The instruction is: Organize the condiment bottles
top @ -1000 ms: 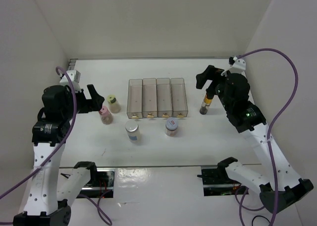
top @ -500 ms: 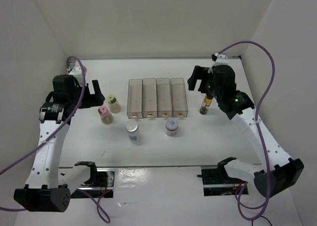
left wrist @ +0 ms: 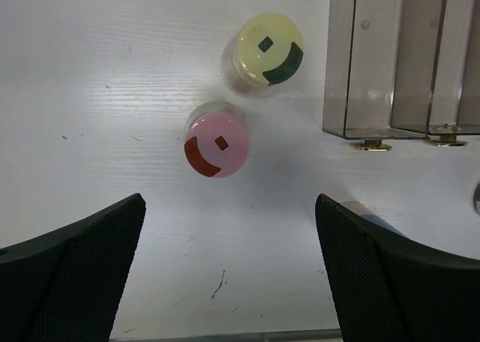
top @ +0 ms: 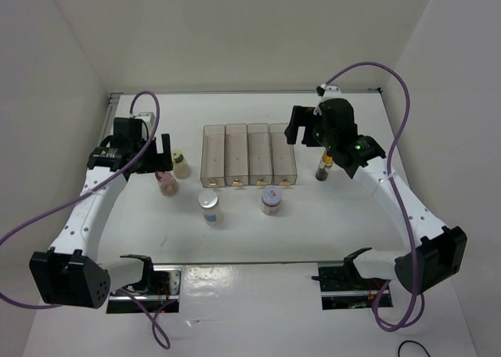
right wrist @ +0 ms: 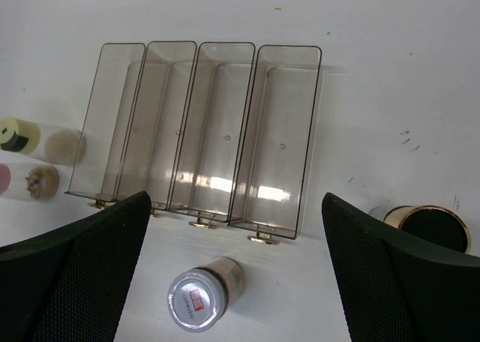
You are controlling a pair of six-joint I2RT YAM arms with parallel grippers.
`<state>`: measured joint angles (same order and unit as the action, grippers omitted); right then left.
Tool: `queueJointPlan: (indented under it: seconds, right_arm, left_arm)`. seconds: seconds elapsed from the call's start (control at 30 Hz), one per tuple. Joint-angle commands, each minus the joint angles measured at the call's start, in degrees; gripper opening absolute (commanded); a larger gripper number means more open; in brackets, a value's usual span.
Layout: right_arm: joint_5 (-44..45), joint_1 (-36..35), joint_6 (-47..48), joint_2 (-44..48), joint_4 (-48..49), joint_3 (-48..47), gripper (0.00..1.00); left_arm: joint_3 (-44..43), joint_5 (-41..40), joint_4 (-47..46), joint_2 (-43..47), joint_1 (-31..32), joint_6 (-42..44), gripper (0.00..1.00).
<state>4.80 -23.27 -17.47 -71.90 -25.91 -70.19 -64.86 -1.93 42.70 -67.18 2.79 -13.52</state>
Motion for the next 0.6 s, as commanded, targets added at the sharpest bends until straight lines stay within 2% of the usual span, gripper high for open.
queueJointPlan:
  seconds: [0.0,0.27,0.57]
  right_arm:
    - [-1.4,-1.5,0.9,-1.9,3.6,-3.9,0.99]
    - [-0.8,-2.7,0.3,-6.7,3.6,-6.4,0.99]
    - [-0.3,-2.7,-0.2,-7.2,3.6,-5.3,0.99]
  left_arm:
    - [1.0,-2.5,-3.0,-1.5,0.6,0.1,1.0]
    - [2.8,-7.3,-5.4,-7.4,1.2,-1.6,1.0]
    - [3.4,-6.7,-7.8,-10.5,1.2,-2.1,1.0]
